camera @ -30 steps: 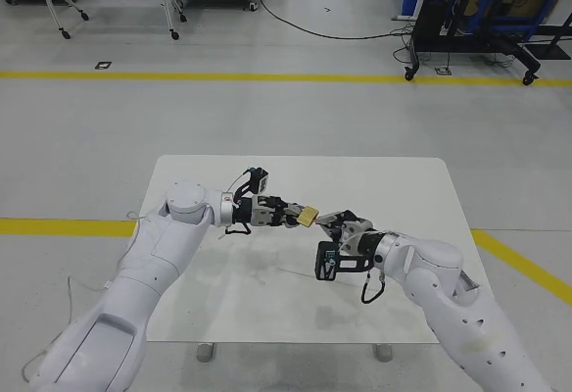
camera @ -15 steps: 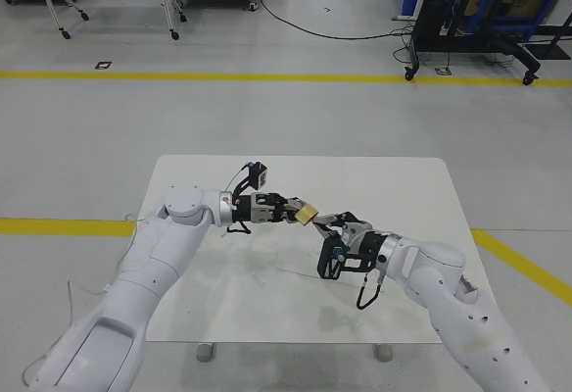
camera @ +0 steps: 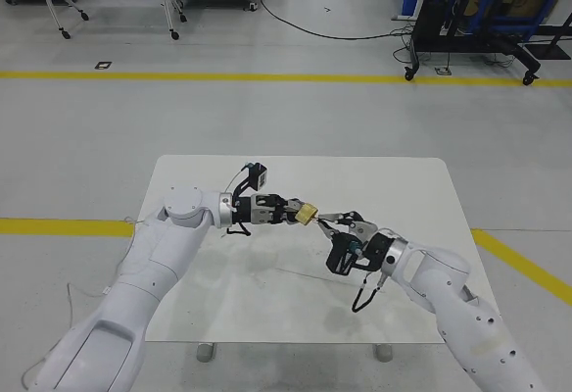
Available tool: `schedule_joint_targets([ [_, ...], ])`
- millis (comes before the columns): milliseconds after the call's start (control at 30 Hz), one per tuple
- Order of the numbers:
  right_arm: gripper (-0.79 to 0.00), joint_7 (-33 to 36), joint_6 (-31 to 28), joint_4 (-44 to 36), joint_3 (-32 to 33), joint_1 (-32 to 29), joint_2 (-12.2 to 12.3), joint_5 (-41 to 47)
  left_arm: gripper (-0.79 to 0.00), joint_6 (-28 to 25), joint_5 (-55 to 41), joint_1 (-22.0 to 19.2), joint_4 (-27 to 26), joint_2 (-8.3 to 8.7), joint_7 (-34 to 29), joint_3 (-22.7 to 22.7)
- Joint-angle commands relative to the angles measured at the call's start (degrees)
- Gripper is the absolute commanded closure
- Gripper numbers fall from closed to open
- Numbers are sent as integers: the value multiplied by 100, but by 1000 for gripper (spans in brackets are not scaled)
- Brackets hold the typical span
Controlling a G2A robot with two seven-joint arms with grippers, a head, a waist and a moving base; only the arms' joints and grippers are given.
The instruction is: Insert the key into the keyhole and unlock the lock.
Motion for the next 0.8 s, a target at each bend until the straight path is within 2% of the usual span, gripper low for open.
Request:
schedule_joint_targets([
  [0,-83,-9,6,-23,-2,-33,2,32,0,6,13,2,-6,0,14,4],
  [267,-145,104,28,-129,-112,-101,-1,33,0,17,39,2,-20,1,16,10],
  [333,-86,177,51,-114,-124,-93,-8,101,0,17,59,0,-20,1,14,18],
  [500,-52,275,61,-94,-164,-64,-26,337,0,26,72,-6,-10,-1,13,29],
  [567,0,290,21,-76,-178,-47,-30,423,0,2,71,-3,-12,-2,14,28],
  [767,0,385,-150,136,-164,6,-57,1144,0,-181,32,22,-61,3,-33,-2],
])
